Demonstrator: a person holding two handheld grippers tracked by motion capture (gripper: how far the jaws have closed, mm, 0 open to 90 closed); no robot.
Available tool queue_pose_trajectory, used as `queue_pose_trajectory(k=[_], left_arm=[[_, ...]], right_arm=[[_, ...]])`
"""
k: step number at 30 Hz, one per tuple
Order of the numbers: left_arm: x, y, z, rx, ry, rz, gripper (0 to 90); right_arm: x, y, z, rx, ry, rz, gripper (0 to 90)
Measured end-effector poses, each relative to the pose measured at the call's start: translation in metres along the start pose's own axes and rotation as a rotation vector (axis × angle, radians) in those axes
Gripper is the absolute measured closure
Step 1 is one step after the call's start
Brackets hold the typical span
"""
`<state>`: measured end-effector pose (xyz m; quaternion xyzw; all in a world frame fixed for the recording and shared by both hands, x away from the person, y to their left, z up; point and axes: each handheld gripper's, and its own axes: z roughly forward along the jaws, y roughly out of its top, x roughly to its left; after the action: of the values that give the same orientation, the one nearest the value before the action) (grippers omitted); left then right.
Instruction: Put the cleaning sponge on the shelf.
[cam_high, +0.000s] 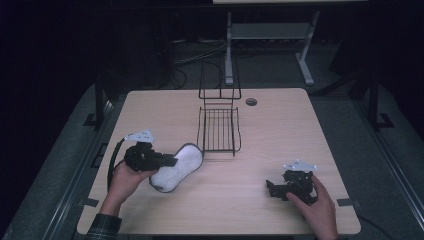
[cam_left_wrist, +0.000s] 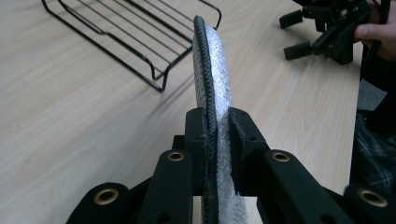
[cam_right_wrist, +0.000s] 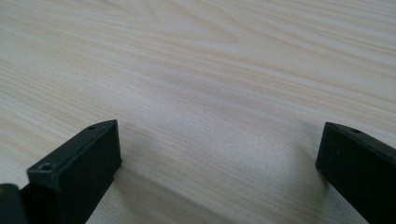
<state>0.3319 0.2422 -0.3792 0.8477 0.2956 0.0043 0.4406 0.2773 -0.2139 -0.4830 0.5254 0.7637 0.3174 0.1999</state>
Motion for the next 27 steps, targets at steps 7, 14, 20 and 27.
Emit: queue_pose_trajectory(k=[7, 14, 20, 27], left_arm=[[0.008, 0.015, 0.001, -0.021, 0.008, -0.002, 78.4], [0.016, 0.029, 0.007, -0.037, 0.015, 0.006, 78.4], [0.025, 0.043, 0.014, -0.034, 0.024, 0.008, 78.4], [0.032, 0.059, 0.024, -0.024, 0.030, 0.006, 78.5]], right_arm=[[0.000, 0.000, 0.000, 0.001, 0.001, 0.000, 0.0], [0.000, 0.000, 0.000, 0.001, 0.000, 0.000, 0.0], [0.000, 0.000, 0.000, 0.001, 0.001, 0.002, 0.0], [0.000, 0.000, 0.000, 0.000, 0.001, 0.000, 0.0]])
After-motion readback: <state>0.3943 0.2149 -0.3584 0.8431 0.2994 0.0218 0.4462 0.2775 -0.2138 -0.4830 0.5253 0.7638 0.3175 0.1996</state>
